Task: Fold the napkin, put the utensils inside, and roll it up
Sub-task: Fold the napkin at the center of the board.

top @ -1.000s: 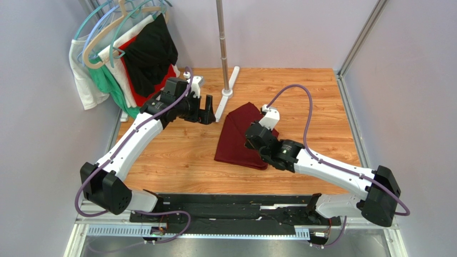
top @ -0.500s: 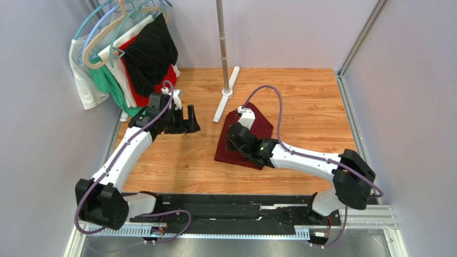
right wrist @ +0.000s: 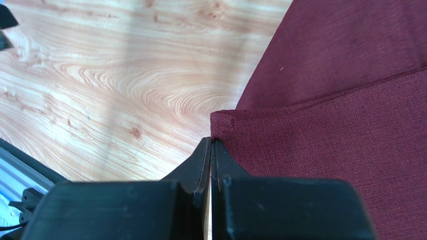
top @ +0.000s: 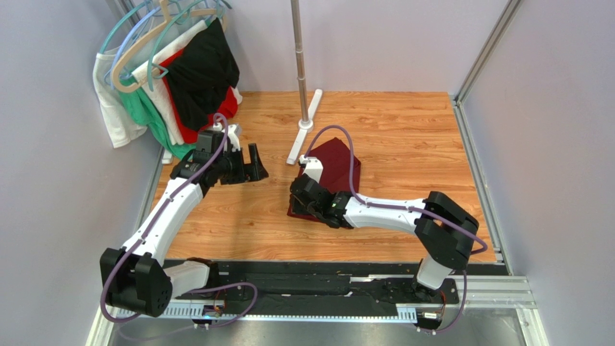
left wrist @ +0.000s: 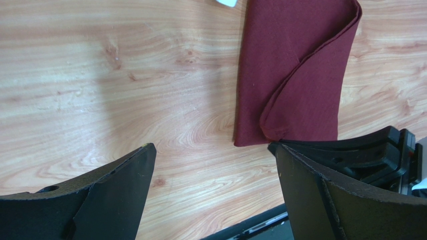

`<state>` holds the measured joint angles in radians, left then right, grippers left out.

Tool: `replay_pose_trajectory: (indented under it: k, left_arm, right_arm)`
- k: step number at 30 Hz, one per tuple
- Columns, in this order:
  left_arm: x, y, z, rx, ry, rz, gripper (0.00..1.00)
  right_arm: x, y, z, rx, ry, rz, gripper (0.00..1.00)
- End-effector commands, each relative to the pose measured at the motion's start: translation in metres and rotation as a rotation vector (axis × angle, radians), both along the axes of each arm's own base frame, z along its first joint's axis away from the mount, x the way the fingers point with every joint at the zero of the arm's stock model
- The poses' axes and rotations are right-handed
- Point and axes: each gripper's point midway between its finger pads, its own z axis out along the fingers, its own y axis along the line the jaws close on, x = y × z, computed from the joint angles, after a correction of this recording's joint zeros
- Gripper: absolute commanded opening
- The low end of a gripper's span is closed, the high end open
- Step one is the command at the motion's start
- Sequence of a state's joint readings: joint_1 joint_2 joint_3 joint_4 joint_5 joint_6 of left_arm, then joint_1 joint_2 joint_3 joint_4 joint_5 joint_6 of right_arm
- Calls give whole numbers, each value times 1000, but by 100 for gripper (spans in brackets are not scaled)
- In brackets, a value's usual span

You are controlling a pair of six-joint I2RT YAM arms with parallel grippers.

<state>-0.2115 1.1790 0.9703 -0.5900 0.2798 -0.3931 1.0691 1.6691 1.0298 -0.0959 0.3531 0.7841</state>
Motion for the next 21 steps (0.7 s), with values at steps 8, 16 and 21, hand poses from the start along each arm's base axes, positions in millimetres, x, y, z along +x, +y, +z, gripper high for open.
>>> replay_pose_trajectory:
  k: [8,16,21]
  left_arm:
    - [-6,-5,-12,-87,15,51,99]
    - [-10,-4,-18,-89,25,62,99]
    - [-11,-5,-20,-92,30,62,99]
  right_arm:
    - [0,23,1,9,-45,18,0]
    - [2,24,-4,-108,-126,-13,0]
    - [2,16,-4,-202,-199,-65,0]
